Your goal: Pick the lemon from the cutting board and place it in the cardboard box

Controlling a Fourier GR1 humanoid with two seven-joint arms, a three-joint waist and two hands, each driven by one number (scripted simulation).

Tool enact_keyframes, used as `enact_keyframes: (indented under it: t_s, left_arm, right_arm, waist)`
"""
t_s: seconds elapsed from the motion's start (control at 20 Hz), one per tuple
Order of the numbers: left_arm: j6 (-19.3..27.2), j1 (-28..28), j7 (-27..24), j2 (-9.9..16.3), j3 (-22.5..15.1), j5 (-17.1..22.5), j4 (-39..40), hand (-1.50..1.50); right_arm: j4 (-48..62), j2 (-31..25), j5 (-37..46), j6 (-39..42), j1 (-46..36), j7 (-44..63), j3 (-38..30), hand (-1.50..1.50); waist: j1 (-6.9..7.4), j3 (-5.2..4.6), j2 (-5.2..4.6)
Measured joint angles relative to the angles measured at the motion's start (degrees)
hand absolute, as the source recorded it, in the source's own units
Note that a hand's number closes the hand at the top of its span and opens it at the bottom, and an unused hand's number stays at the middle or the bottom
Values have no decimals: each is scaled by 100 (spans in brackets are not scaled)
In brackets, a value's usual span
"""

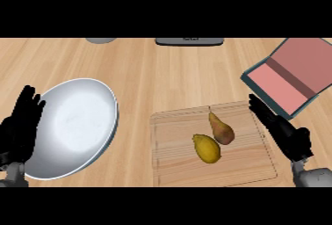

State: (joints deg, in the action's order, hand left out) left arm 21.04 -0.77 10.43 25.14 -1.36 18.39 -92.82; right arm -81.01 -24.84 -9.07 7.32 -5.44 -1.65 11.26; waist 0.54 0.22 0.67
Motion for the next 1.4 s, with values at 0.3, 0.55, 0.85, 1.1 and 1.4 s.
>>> enact_keyframes:
  t_s: [0.3,0.55,0.85,1.1,1.4]
  left_arm:
    - [-185,-251,-175,-212,-168,-51,-149,0]
    - [-409,-491,-201,-476,-408,33,-108,0]
    - [-477,-563,-217,-643,-479,-27,-89,0]
    - [-482,-515,-159,-708,-518,-36,-151,0]
    - [-480,-503,-122,-717,-477,-89,-175,0]
  right_arm:
    - [498,67,-897,223,-751,-279,-1064,150]
    - [1320,-168,164,-235,-1091,-999,-1026,-150]
    - [1593,-450,679,67,-1287,-2146,-952,-150]
    - [1192,-1276,1118,911,-1652,-1753,-531,-150]
    - [529,-1883,1094,2262,-2004,-705,-78,-150]
  waist:
    - [-32,-9,-72]
    - [5,-21,-97]
    - [-14,-18,-81]
    - [-17,-29,-55]
    - [-48,-33,-43]
